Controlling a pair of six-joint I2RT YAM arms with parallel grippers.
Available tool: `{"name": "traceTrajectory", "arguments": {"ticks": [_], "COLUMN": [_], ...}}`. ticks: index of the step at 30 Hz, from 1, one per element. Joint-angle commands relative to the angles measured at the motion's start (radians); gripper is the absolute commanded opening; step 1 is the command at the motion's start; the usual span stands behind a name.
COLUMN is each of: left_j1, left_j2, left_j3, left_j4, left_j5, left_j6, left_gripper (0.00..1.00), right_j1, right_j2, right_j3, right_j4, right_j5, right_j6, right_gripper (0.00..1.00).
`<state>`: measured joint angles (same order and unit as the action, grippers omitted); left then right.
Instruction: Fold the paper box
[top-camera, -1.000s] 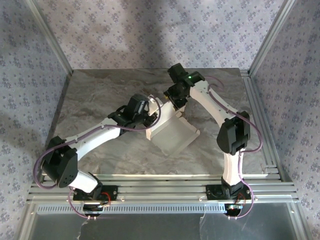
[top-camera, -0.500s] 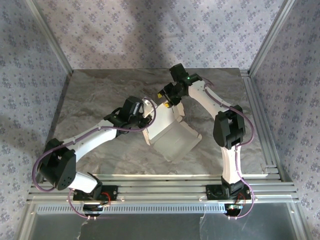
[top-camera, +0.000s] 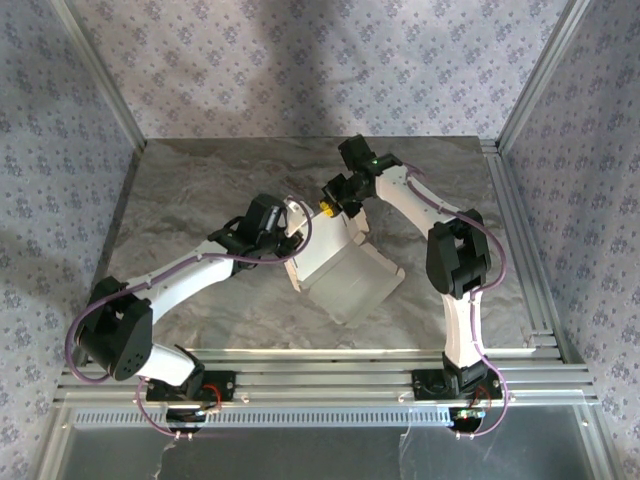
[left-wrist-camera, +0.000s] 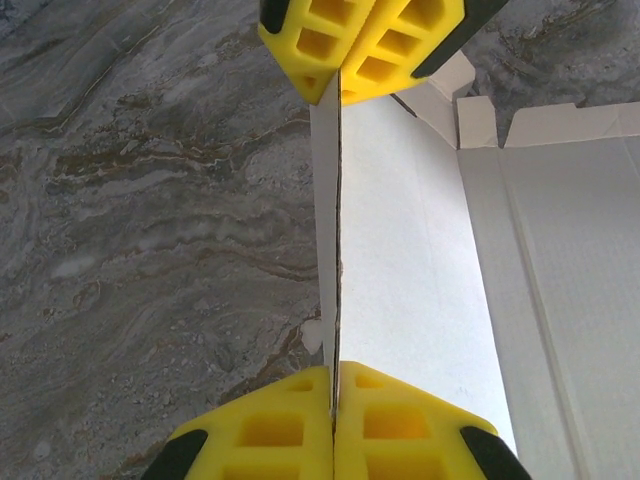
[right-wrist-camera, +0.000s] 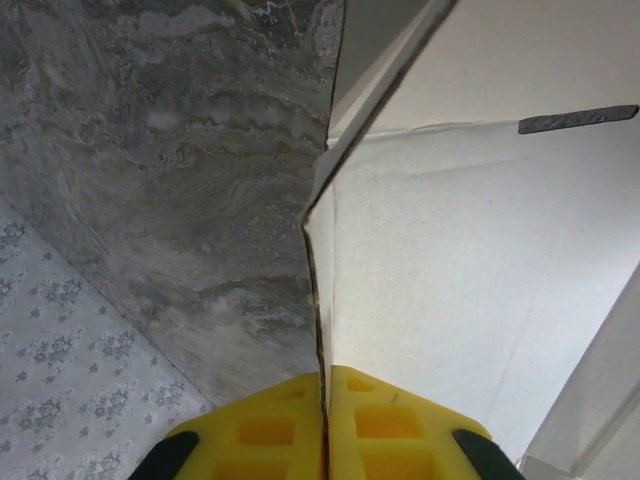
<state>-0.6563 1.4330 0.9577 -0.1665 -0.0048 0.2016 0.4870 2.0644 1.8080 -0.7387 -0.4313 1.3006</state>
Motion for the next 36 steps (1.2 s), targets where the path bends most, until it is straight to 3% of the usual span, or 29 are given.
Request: {"name": "traceTrajectory", "arguments": {"ticks": [1, 5, 6, 9, 10, 15, 18, 26, 31, 36], "left_j1": [0.003, 0.002, 0.002, -0.001, -0.001, -0.001, 0.005, 0.037, 0.069, 0.101], "left_j2": [-0.016, -0.018, -0.022, -0.059, -0.081, -0.198, -0.24, -0.232, -0.22, -0.203], "left_j3": [-0.007, -0.01, -0.01, 0.007, 0.02, 0.096, 0.113, 0.147, 0.114, 0.082], "left_j4": [-0.031, -0.031, -0.03, -0.037, -0.045, -0.133, -0.202, -0.335, -0.329, -0.269], "left_j5": [-0.013, -0.023, -0.028, -0.058, -0.07, -0.09, -0.109, -0.144, -0.065, 0.025], "left_j6": [0.025, 0.025, 0.023, -0.01, -0.032, -0.221, -0.364, -0.701, -0.849, -0.904], "left_gripper": [0.0, 0.0, 0.05, 0.41, 0.47, 0.62, 0.66, 0.62, 0.58, 0.29], "right_j1": [0.007, 0.005, 0.003, 0.001, -0.002, -0.026, -0.042, -0.073, -0.099, -0.116], "right_j2": [-0.04, -0.062, -0.069, -0.098, -0.114, -0.189, -0.21, -0.21, -0.207, -0.209], "right_j3": [-0.028, -0.076, -0.095, -0.149, -0.177, -0.346, -0.408, -0.511, -0.543, -0.537], "right_j4": [0.003, 0.043, 0.061, 0.127, 0.173, 0.433, 0.551, 0.773, 0.847, 0.814], "right_j5": [0.007, 0.007, 0.005, 0.014, 0.02, 0.007, -0.019, -0.096, -0.143, -0.173], "right_j6": [-0.012, -0.015, -0.015, -0.031, -0.038, -0.05, -0.061, -0.049, -0.064, -0.067], "right_gripper": [0.07, 0.0, 0.0, 0.0, 0.0, 0.0, 0.0, 0.0, 0.0, 0.0]}}
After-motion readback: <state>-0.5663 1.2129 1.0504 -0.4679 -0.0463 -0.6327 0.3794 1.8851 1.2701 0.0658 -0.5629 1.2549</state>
